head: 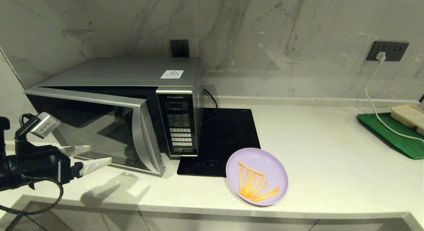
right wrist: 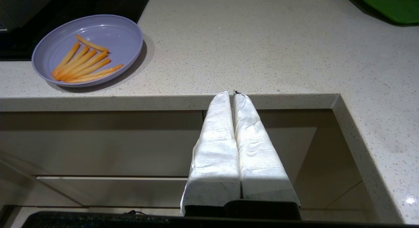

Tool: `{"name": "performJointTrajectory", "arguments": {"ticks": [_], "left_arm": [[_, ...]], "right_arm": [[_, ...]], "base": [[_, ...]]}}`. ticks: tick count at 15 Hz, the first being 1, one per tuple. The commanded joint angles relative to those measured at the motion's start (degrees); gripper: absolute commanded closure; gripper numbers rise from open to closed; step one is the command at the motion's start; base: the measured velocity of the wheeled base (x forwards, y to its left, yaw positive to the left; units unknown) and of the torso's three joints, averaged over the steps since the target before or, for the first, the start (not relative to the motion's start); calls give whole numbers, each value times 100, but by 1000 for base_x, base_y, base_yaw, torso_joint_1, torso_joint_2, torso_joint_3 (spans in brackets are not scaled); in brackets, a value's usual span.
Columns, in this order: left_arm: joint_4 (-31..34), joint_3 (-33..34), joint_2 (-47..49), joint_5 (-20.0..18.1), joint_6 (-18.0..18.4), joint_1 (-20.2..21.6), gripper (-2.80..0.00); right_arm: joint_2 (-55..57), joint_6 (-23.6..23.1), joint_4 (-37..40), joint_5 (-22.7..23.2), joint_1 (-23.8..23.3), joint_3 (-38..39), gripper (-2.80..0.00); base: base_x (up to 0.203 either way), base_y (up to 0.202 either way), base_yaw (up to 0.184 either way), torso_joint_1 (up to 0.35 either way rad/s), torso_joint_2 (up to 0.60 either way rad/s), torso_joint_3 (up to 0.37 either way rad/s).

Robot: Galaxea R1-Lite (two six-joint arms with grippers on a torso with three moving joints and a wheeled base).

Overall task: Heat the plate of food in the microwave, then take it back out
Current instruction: Open the microwave oven

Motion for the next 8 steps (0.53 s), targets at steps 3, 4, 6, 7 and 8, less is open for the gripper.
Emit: {"name": "performJointTrajectory", "arguments": {"ticks": [3, 4, 6, 7, 8], "left_arm": [[-21, -257, -249, 776, -104, 49, -280], [-14, -310, -279, 777, -139, 49, -280], [-4, -305, -391, 782, -141, 41, 0], [4, -302, -434, 783, -141, 49, 0], [30, -330, -486, 778, -144, 41, 0]], "right_arm": [[4, 4, 3, 0, 4, 0, 0], [4, 4, 3, 0, 4, 0, 0], [4, 4, 3, 0, 4, 0, 0], [4, 4, 3, 0, 0, 0, 0], [4, 4, 3, 0, 4, 0, 0]], "base": [[0, 0, 0, 0, 0, 0], [0, 0, 0, 0, 0, 0], [0, 0, 0, 0, 0, 0], [0, 0, 0, 0, 0, 0], [0, 0, 0, 0, 0, 0]]}}
